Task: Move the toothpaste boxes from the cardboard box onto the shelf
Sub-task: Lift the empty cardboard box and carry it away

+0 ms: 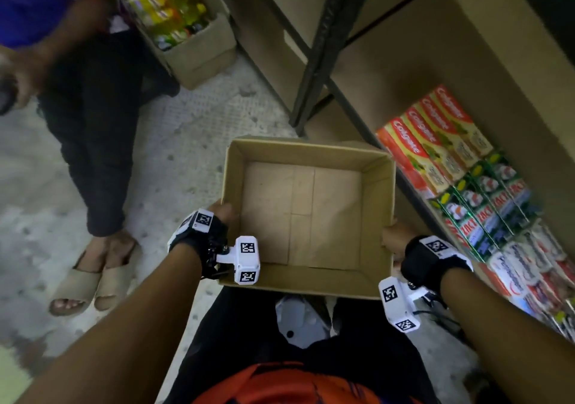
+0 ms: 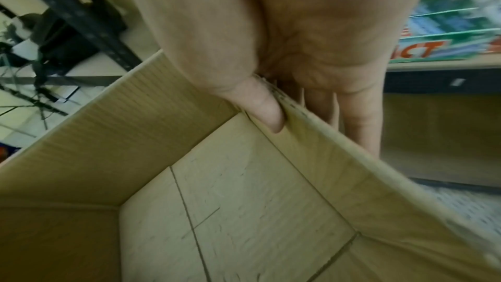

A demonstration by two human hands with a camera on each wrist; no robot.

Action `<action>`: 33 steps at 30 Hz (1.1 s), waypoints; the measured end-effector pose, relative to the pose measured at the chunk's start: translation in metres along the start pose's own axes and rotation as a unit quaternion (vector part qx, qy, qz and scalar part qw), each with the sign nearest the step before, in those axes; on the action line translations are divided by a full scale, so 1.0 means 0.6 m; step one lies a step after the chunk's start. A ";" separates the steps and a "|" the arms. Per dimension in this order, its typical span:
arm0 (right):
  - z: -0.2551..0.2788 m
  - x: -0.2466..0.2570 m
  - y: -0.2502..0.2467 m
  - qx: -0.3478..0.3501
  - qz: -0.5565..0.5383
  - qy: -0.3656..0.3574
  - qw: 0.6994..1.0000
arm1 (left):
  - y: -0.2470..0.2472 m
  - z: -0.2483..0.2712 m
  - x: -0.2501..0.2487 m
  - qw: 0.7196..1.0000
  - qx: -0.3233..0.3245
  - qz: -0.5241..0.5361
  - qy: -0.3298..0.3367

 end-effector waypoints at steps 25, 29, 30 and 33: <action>-0.207 0.369 0.051 0.072 0.188 -0.154 0.967 | 0.084 -0.015 0.008 0.890 -0.088 0.395 -0.212; -0.331 0.367 0.123 0.066 0.202 -0.126 0.969 | 0.126 -0.141 0.022 0.893 -0.080 0.389 -0.213; -0.361 0.366 0.140 0.061 0.210 -0.127 0.968 | 0.137 -0.178 0.029 0.895 -0.085 0.386 -0.207; -0.448 0.361 0.189 0.049 0.238 -0.158 0.957 | 0.177 -0.281 0.057 0.904 -0.084 0.371 -0.193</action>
Point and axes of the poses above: each hand's wrist, its own z-axis away from the middle knuckle, its own y-axis out of the palm, x = y × z, the point moved 5 cm from there along -z, towards the middle knuckle, and after that the axes turned 9 degrees about -z, right-handed, at the moved point
